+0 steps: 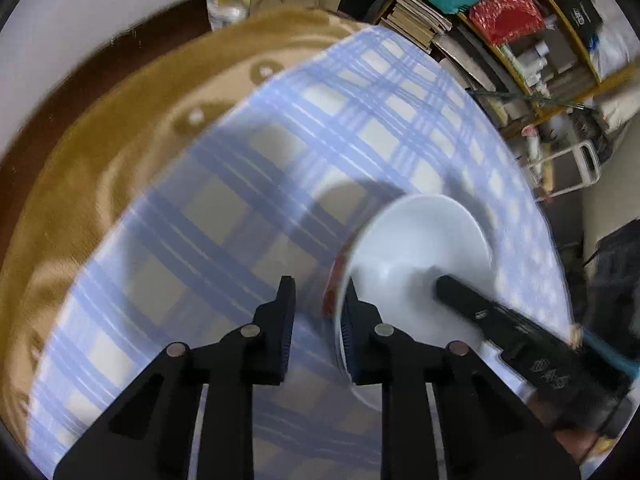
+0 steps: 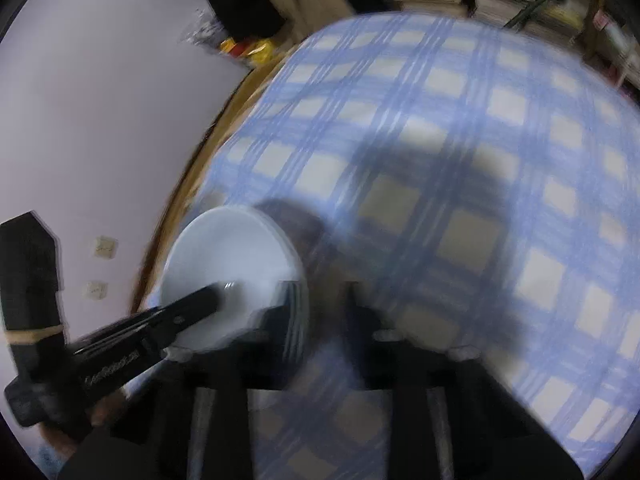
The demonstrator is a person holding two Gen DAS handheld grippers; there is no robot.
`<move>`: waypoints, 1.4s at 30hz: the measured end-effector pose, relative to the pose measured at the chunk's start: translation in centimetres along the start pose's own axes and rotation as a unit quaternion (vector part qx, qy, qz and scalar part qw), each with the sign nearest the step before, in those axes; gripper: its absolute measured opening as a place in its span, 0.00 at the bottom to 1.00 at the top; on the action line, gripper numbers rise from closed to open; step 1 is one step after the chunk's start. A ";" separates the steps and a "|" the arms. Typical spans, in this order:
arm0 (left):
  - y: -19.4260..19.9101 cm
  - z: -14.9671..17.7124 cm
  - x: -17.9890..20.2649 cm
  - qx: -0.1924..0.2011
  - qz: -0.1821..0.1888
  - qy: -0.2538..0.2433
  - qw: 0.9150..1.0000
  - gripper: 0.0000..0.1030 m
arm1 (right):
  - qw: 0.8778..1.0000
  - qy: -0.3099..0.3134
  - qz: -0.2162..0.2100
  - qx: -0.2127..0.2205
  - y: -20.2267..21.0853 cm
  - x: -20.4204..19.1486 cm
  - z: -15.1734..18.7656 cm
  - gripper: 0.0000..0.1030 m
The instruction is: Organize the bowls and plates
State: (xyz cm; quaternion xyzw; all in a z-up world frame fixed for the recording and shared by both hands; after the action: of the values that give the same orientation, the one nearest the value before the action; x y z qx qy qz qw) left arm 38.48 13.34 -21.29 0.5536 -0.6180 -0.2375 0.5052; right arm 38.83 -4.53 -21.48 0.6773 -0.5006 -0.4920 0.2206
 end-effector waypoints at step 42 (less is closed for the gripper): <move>9.7 20.2 30.6 0.054 -0.002 -0.240 0.969 0.16 | 0.987 -0.067 0.064 0.129 29.0 18.3 12.2 0.09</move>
State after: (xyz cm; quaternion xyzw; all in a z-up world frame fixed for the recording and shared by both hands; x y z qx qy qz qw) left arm 19.98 -17.63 -9.55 0.5083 -0.7320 -0.3301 0.3112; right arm 14.90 -30.16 -11.82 0.6324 -0.6157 -0.4523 0.1279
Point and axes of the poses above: each gripper's, at about its wrist camera, not at the fingertips, and y roughly against the way its jaws point, x to its right, z to its underside, the point moved 4 cm from there along -y, roughly the way its jaws point, and after that the axes turned 12 degrees about x, right-handed, at the moved point
